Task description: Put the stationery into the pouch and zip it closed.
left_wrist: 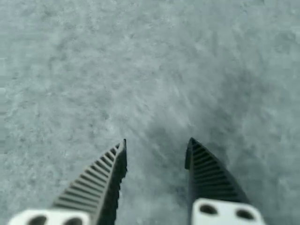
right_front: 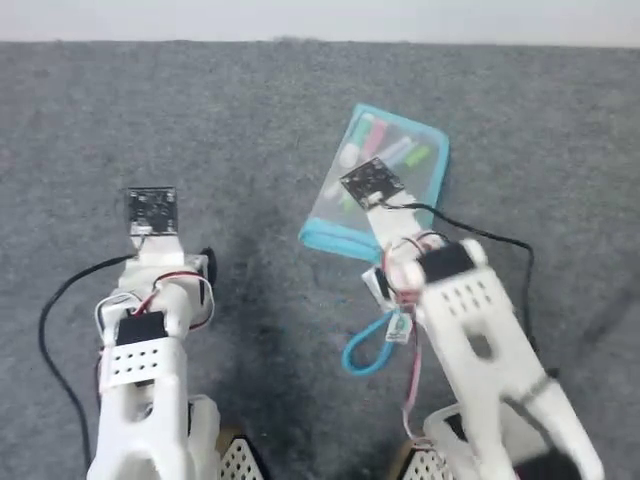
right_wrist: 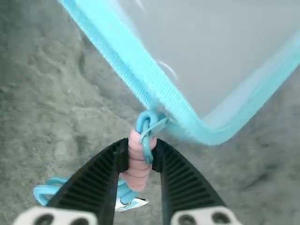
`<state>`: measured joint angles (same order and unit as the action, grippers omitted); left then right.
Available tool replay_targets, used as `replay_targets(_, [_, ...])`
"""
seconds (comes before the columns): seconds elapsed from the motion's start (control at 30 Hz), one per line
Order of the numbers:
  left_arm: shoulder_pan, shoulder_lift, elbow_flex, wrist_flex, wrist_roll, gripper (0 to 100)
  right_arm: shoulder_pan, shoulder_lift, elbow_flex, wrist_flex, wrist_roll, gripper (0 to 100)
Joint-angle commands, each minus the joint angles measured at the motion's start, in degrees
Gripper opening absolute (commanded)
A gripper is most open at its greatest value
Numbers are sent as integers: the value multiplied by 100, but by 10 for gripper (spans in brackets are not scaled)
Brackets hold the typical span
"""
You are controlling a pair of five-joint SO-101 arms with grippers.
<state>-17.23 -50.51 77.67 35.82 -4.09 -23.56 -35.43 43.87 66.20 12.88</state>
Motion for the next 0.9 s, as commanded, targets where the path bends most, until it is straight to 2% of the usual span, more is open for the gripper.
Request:
replay_targets(0.0, [352,-220,-426,563,-246,199,119,-1385,26,251,290,8])
replay_targets(0.13, [571,-853,-505,1029,-334,204,215,-2132,9,435,413,6])
replay_targets(0.33, [1284,-3385,-22,2022,-598,286,180,-2035,35,567,501,6])
replay_targets(0.5, [1952,-5099,66,2857,-677,288,154,-1842,211,558,527,6])
replay_targets(0.7, [2593,-5160,365,2470,-686,288,-409,-1842,404,532,527,6])
replay_targets(0.87, [2593,-4369,391,1846,-668,287,-822,-1859,404,716,642,6])
